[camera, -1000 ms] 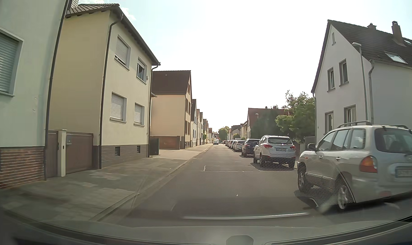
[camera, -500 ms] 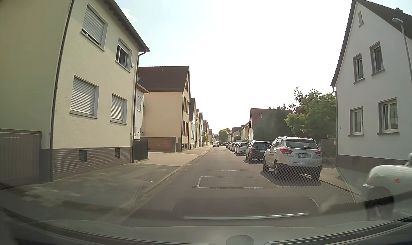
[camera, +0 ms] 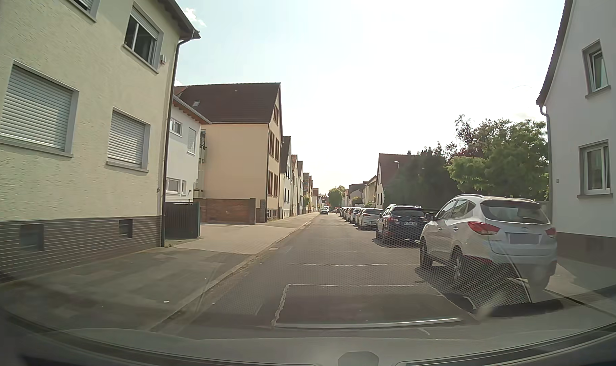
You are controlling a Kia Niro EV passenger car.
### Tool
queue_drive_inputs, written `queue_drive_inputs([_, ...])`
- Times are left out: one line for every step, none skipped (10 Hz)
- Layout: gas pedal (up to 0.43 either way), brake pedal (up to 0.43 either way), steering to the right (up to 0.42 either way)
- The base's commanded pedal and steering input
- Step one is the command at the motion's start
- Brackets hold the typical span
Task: Follow the waypoints while adhering to traffic rules and regulations
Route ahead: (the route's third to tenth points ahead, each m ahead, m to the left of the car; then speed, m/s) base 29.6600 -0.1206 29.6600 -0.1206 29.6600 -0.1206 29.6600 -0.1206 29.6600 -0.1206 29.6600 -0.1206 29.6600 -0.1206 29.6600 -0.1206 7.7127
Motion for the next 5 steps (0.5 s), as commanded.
queue_drive_inputs([0.000,0.030,-0.002])
queue_drive_inputs([0.000,0.037,-0.002])
queue_drive_inputs([0.000,0.061,-0.002])
queue_drive_inputs([0.000,0.067,-0.002])
queue_drive_inputs([0.000,0.079,-0.002])
